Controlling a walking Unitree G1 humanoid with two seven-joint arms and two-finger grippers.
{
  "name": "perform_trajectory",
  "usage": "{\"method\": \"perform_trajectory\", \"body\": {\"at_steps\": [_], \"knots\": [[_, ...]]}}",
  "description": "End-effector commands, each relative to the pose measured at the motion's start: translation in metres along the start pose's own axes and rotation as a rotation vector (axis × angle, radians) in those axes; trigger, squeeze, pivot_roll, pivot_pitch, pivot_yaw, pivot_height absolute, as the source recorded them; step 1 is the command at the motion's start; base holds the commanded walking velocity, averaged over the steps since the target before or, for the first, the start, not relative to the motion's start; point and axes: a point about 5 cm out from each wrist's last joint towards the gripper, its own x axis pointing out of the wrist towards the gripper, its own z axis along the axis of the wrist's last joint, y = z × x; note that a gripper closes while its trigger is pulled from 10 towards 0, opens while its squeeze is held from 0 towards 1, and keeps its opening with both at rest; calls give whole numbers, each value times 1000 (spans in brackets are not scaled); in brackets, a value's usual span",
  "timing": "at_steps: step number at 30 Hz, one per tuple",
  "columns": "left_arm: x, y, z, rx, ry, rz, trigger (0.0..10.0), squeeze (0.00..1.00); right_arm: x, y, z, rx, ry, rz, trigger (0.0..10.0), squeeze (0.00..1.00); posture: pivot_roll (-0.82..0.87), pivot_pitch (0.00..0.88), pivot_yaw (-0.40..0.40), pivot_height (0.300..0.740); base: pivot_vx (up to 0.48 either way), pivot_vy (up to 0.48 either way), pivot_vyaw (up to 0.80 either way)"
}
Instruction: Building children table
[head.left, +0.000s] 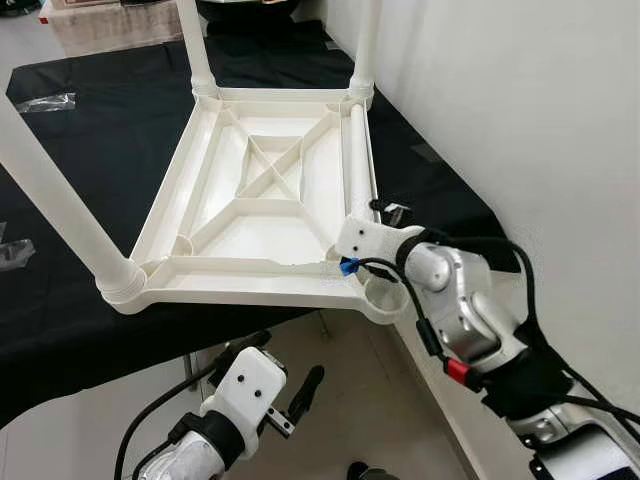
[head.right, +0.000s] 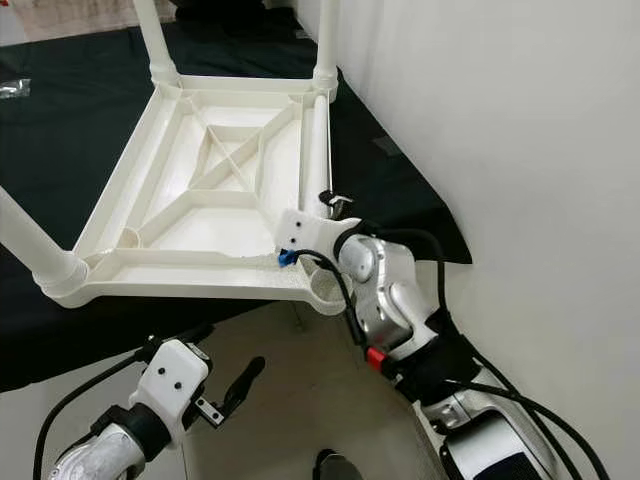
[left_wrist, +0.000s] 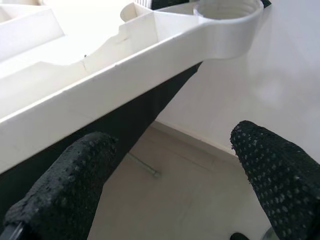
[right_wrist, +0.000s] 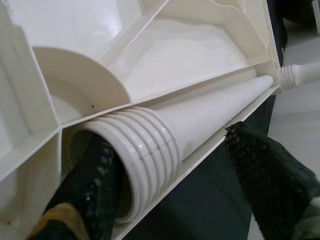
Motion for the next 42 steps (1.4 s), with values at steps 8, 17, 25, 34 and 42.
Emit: {"method": "perform_trajectory", "body": {"at_steps": [8, 17, 25, 34, 42], "knots": [[0, -1, -7, -5, 35, 1, 10000, 0, -1, -1, 3, 3, -20, -88, 0, 0, -33, 221, -27, 740, 0, 0, 0], [3, 3, -5, 5, 27, 10, 10000, 0, -3, -10, 2, 18, -37, -173, 0, 0, -28, 208, -25, 740, 0, 0, 0], [12, 21, 8, -8, -31, 67, 10000, 0, -15, -42, 6, 118, -170, -362, 0, 0, -37, 196, -14, 740, 0, 0, 0], [26, 54, 36, -24, -140, 159, 10000, 0, -34, -83, 4, 357, -361, -430, 0, 0, -40, 189, -4, 740, 0, 0, 0], [38, 74, 58, -168, -240, 197, 10000, 0, -50, -113, -8, 500, -484, -437, 0, 0, -39, 185, -2, 740, 0, 0, 0]]}}
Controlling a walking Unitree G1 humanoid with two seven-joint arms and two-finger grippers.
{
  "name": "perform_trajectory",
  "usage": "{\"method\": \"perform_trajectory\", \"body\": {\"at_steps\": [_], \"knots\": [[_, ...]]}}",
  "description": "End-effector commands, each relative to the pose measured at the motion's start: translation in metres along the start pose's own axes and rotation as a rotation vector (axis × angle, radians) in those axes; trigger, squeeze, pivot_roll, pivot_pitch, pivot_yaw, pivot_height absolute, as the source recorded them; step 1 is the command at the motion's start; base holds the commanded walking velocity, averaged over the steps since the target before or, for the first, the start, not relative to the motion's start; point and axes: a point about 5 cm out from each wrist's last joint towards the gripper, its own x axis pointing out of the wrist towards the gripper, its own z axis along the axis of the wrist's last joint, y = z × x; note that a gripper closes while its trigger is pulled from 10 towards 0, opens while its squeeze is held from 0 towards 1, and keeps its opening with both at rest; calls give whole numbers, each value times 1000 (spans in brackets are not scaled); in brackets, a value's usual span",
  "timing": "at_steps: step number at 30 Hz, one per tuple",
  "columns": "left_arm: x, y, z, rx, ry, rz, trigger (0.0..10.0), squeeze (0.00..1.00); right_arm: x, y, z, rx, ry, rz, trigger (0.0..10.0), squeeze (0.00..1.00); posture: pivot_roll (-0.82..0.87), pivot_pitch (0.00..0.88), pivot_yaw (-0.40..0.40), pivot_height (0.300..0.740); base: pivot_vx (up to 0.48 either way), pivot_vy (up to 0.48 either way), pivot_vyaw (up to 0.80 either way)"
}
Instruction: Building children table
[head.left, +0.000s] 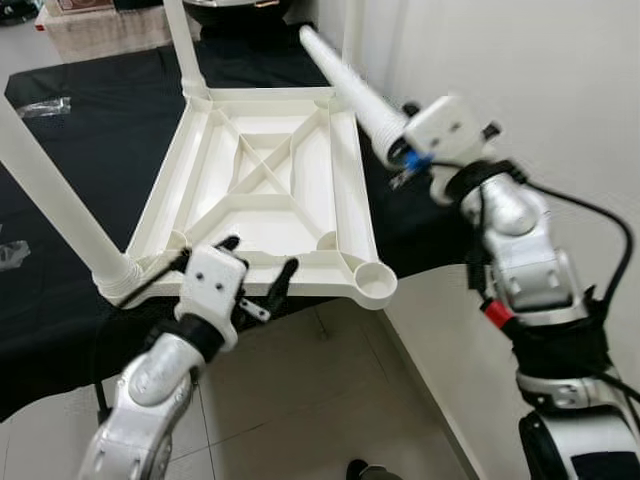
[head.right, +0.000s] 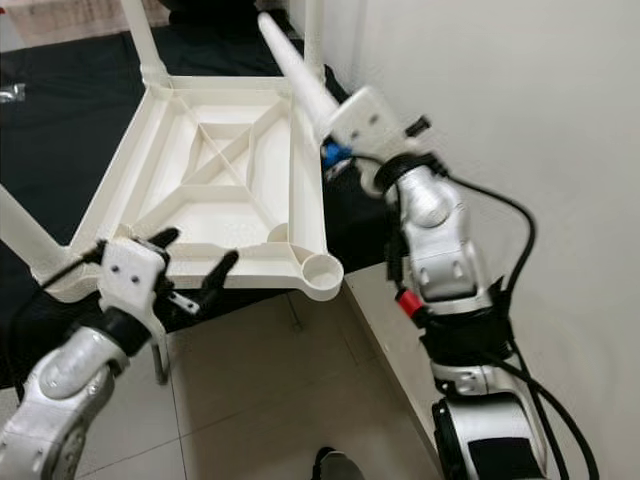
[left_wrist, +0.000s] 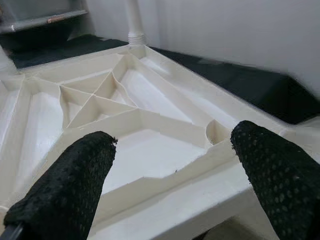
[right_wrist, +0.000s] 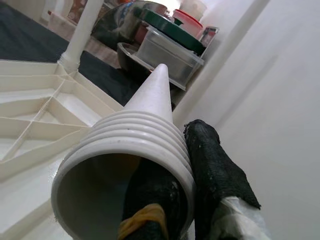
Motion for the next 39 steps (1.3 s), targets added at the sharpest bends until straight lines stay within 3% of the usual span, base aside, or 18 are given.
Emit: {"method": "perform_trajectory", "body": {"at_steps": [1, 2, 3, 4, 5, 6, 7, 8, 9, 11, 13, 19, 20, 25, 30, 33, 34, 39], "knots": [[0, 1, -2, -39, 12, 3, 10000, 0, 0, -3, 6, 23, -47, 3, 0, 0, -39, 185, -2, 740, 0, 0, 0], [0, 1, -2, -39, 12, 3, 10000, 0, 0, -3, 6, 23, -47, 3, 0, 0, -39, 185, -2, 740, 0, 0, 0], [5, 1, 2, -146, -14, 11, 10000, 0, -2, -6, 6, 88, -64, 25, 0, 0, -39, 184, 3, 740, 0, 0, 0], [5, 1, 2, -146, -14, 11, 10000, 0, -2, -6, 6, 88, -64, 25, 0, 0, -39, 184, 3, 740, 0, 0, 0], [14, 1, 11, -380, -76, 3, 10000, 0, -5, -3, 5, 183, -90, 83, 0, 0, -40, 183, 3, 740, 0, 0, 0], [26, 2, 26, -688, -173, -40, 10000, 0, -10, 4, 4, 273, -119, 159, 0, 0, -35, 181, 4, 740, 0, 0, 0], [26, 2, 26, -688, -173, -40, 10000, 0, -10, 4, 4, 273, -119, 159, 0, 0, -35, 181, 4, 740, 0, 0, 0], [33, 4, 37, -891, -234, -86, 10000, 0, -12, 10, 3, 325, -139, 210, 0, 0, -35, 181, 4, 740, 0, 0, 0], [33, 4, 37, -891, -234, -86, 10000, 0, -12, 10, 3, 325, -139, 210, 0, 0, -35, 181, 4, 740, 0, 0, 0], [43, 14, 56, -1106, -326, -154, 10000, 0, -18, 18, 0, 375, -159, 285, 0, 0, -34, 181, 8, 740, 0, 0, 0], [50, 26, 67, -1196, -389, -183, 10000, 0, -22, 24, -4, 423, -167, 345, 0, 0, -30, 183, 10, 740, 0, 0, 0], [59, 42, 72, -1278, -429, -155, 10000, 0, -29, 27, -9, 472, -170, 394, 0, 0, -35, 186, 19, 740, 0, 0, 0], [63, 55, 68, -1302, -426, -69, 10000, 0, -33, 25, -8, 503, -184, 401, 0, 0, -34, 188, 22, 740, 0, 0, 0], [67, 63, 62, -1399, -398, -9, 10000, 0, -34, 15, -5, 536, -211, 358, 0, 0, -39, 190, 30, 740, 0, 0, 0], [71, 47, 58, -1499, -329, -79, 10000, 0, -29, 0, -4, 565, -232, 227, 0, 0, -34, 195, 34, 740, 0, 0, 0], [72, 37, 55, -1539, -300, -100, 10000, 0, -29, -2, -2, 599, -252, 225, 0, 0, -32, 195, 33, 740, 0, 0, 0], [73, 31, 53, -1561, -283, -107, 10000, 0, -32, 3, 2, 621, -278, 288, 0, 0, -33, 196, 35, 740, 0, 0, 0], [75, 28, 55, -1568, -275, -122, 10000, 0, -39, 12, 5, 618, -279, 391, 0, 0, -32, 196, 36, 740, 0, 0, 0]]}}
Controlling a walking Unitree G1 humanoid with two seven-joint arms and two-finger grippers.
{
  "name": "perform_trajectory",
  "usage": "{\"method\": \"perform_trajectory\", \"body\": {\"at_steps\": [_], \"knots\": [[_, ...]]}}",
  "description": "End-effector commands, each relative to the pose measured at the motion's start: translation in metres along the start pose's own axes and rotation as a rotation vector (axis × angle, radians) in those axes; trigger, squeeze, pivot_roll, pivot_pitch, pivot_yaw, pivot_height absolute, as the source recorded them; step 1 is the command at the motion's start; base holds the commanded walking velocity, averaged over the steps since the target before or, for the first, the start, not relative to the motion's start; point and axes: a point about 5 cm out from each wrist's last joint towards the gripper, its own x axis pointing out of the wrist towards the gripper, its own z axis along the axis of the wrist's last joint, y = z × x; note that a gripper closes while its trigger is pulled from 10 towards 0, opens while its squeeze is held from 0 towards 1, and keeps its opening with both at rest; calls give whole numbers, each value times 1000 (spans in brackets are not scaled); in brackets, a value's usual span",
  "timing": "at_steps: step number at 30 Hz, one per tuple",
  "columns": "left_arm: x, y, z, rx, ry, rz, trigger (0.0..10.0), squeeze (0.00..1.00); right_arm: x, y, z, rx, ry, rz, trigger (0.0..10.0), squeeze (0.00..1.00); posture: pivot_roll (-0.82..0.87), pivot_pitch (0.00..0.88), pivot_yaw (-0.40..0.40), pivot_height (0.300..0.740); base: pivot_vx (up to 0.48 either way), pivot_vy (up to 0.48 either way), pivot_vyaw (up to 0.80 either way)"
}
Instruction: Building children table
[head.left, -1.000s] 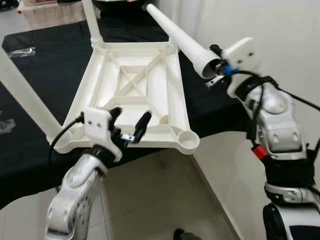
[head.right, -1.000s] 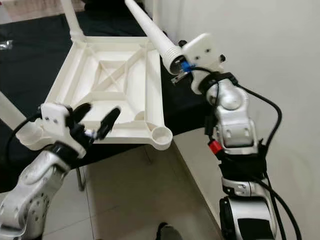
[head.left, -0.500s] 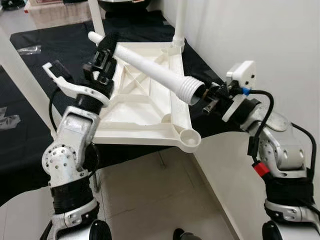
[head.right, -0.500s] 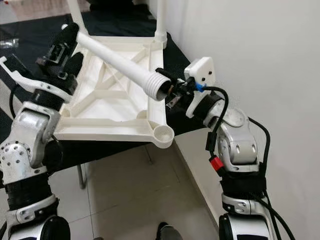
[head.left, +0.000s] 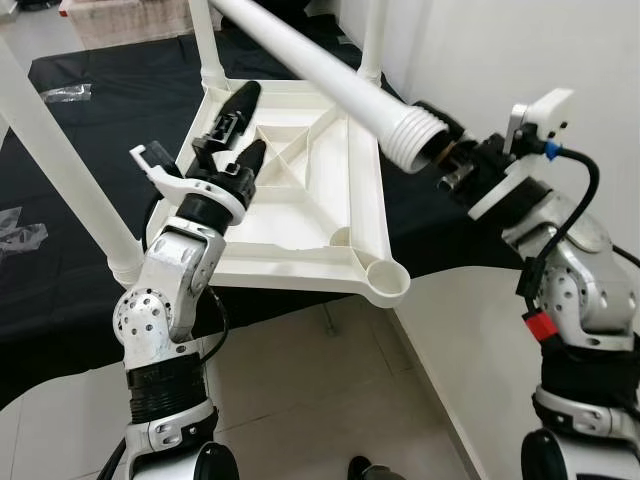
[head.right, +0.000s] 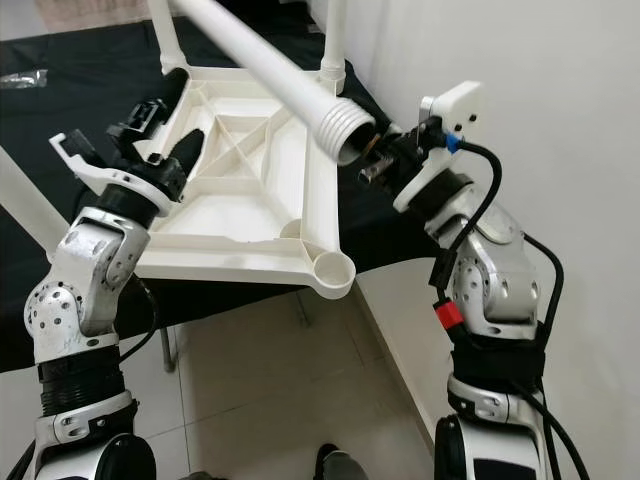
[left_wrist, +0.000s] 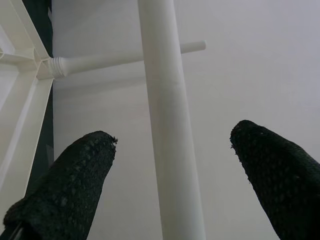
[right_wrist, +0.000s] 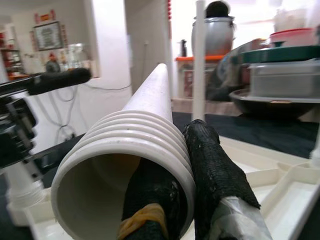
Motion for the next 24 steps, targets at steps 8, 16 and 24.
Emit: {"method": "perform_trajectory", "body": {"at_steps": [8, 16, 24], "knots": [[3, -10, 5, -5, -1, -30, 10000, 0, 1, 26, 1, 42, 3, 179, 0, 0, -32, 194, 37, 740, 0, 0, 0], [2, -12, 7, 6, -20, -29, 10000, 0, 0, 41, -2, 104, 10, 276, 0, 0, -34, 196, 33, 740, 0, 0, 0], [2, -15, 18, 18, -59, -41, 0, 0, -6, 46, -4, 137, 31, 337, 0, 0, -33, 195, 34, 740, 0, 0, 0]]}}
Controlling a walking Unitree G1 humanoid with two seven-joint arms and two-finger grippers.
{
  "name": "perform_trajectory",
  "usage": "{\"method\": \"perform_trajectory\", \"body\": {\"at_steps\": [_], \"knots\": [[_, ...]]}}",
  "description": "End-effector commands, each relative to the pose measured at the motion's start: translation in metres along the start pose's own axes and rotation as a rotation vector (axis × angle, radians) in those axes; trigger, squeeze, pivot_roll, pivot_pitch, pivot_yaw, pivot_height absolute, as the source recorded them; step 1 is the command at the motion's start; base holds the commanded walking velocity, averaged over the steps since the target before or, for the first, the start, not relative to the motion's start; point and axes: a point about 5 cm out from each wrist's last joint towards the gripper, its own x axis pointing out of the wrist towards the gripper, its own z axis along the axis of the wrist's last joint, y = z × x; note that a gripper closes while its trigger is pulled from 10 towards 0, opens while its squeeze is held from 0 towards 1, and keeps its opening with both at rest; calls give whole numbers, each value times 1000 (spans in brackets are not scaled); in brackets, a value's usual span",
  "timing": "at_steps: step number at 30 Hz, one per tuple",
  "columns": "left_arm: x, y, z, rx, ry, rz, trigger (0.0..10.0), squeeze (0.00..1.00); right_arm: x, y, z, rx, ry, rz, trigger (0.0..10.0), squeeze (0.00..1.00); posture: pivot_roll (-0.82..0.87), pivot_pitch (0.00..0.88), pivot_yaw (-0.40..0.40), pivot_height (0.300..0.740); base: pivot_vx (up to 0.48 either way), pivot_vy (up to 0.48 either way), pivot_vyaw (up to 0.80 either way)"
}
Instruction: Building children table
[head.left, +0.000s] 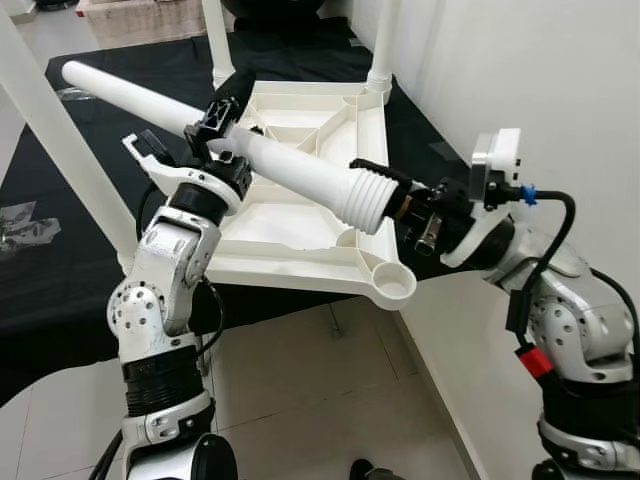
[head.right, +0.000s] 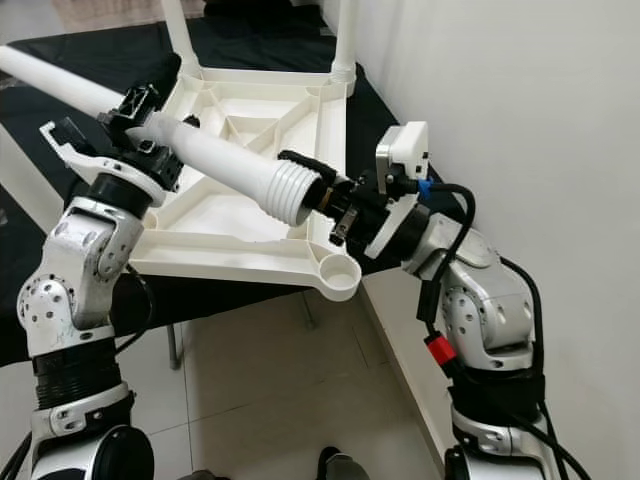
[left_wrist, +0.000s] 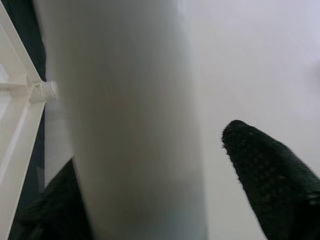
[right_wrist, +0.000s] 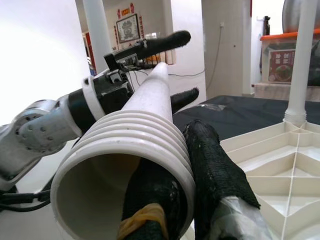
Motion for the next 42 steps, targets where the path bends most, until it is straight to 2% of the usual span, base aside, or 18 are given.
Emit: {"method": "perform_trajectory", "body": {"at_steps": [1, 17, 18, 20, 21, 24, 25, 26, 27, 30, 34, 37, 40, 42], "knots": [[0, -3, 5, 12, -15, -12, 0, 0, -2, 6, 4, -2, -13, 49, 0, 0, -32, 196, 33, 740, 0, 0, 0], [-3, -6, 3, -9, 24, -42, 0, 0, -5, -4, 5, -27, 17, 8, 0, 0, -27, 182, 27, 740, 0, 0, 0], [-3, -6, 3, -4, 28, -48, 0, 0, -5, -6, 4, -30, 33, -9, 10000, 0, -27, 179, 27, 740, 0, 0, 0], [-3, -7, 3, -1, 30, -52, 0, 0, -5, -8, 3, -31, 44, -20, 10000, 0, -27, 179, 27, 740, 0, 0, 0], [-3, -9, 4, 23, 43, -65, 0, 0, -7, -8, 0, -34, 80, -18, 10000, 1000, -25, 184, 26, 740, 0, 0, 0], [-2, -13, 6, 65, 62, -93, 0, 0, -13, -7, -4, -40, 128, -1, 10000, 1000, -26, 185, 24, 740, 0, 0, 0], [0, -20, 10, 117, 80, -131, 0, 0, -21, -7, -7, -39, 181, 21, 10000, 1000, -28, 186, 21, 740, 0, 0, 0], [0, -20, 10, 117, 80, -131, 0, 0, -21, -7, -7, -39, 181, 21, 10000, 1000, -28, 186, 21, 740, 0, 0, 0], [1, -26, 12, 152, 92, -157, 0, 0, -27, -6, -9, -37, 215, 36, 10000, 1000, -28, 186, 21, 740, 0, 0, 0], [9, -54, 22, 290, 143, -274, 0, 0, -62, -6, -21, -28, 388, 51, 10000, 1000, -30, 188, 24, 740, 0, 0, 0], [13, -64, 25, 320, 159, -319, 0, 0, -72, -7, -24, -18, 422, 23, 10000, 1000, -34, 188, 29, 740, 0, 0, 0], [18, -78, 26, 329, 172, -375, 0, 0, -87, -6, -34, 12, 464, -27, 10000, 1000, -37, 188, 35, 740, 0, 0, 0], [21, -83, 26, 340, 196, -407, 0, 0, -104, -6, -42, 22, 529, -62, 10000, 1000, -37, 190, 39, 740, 0, 0, 0], [22, -83, 25, 352, 209, -411, 0, 0, -108, -8, -40, 15, 539, -70, 10000, 1000, -35, 192, 40, 740, 0, 0, 0]]}}
